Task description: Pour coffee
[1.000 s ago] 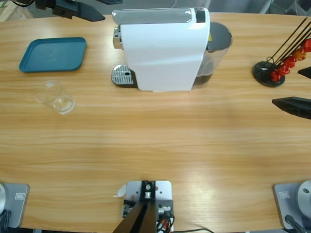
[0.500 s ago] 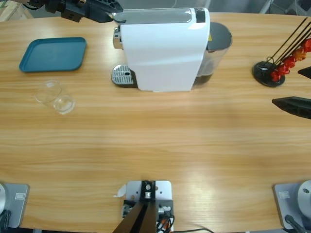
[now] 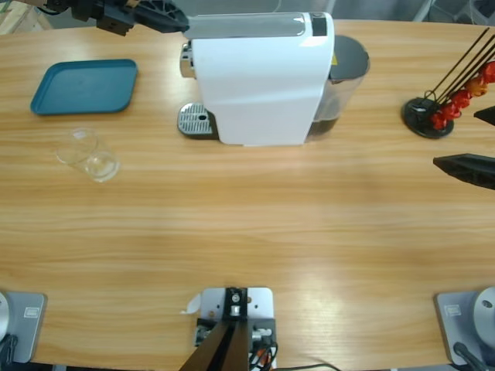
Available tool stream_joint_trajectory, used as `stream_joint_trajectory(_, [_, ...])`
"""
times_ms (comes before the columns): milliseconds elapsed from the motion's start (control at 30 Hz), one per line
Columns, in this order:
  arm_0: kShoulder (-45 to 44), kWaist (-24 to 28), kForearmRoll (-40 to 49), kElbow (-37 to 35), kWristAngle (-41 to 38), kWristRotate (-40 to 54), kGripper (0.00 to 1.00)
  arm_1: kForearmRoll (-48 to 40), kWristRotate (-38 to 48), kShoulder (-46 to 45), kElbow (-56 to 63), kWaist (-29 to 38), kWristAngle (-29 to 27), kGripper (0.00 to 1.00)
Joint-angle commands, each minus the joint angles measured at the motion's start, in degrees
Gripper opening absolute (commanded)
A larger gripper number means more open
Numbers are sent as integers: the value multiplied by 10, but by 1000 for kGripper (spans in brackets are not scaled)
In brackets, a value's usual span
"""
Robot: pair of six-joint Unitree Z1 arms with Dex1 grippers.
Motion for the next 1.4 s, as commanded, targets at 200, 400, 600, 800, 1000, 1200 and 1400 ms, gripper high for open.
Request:
stream_joint_trajectory(200, [6,-6,7,-18,-1,9,0,-8,7,-6,19,-7,-10,968])
stream_joint_trajectory(400, [-10,-12,18,-63,-21,8,0,-8,7,-3,18,-7,-10,968])
stream_joint_trajectory(600, [-15,-17,28,-94,-35,5,0,-8,7,-3,18,-7,-10,968])
stream_joint_trajectory(800, [-13,-18,18,-89,-98,19,835,-8,7,-3,19,-7,-10,968])
stream_joint_trajectory(1000, [-102,-53,16,-35,-39,200,1000,-8,7,-8,19,-7,-11,973])
stream_joint_trajectory(1200, [-195,-126,20,104,217,391,998,-19,40,-19,26,-7,-175,968])
stream_joint_trajectory(1400, [-246,-133,25,200,250,419,999,-80,79,122,30,-87,-282,888])
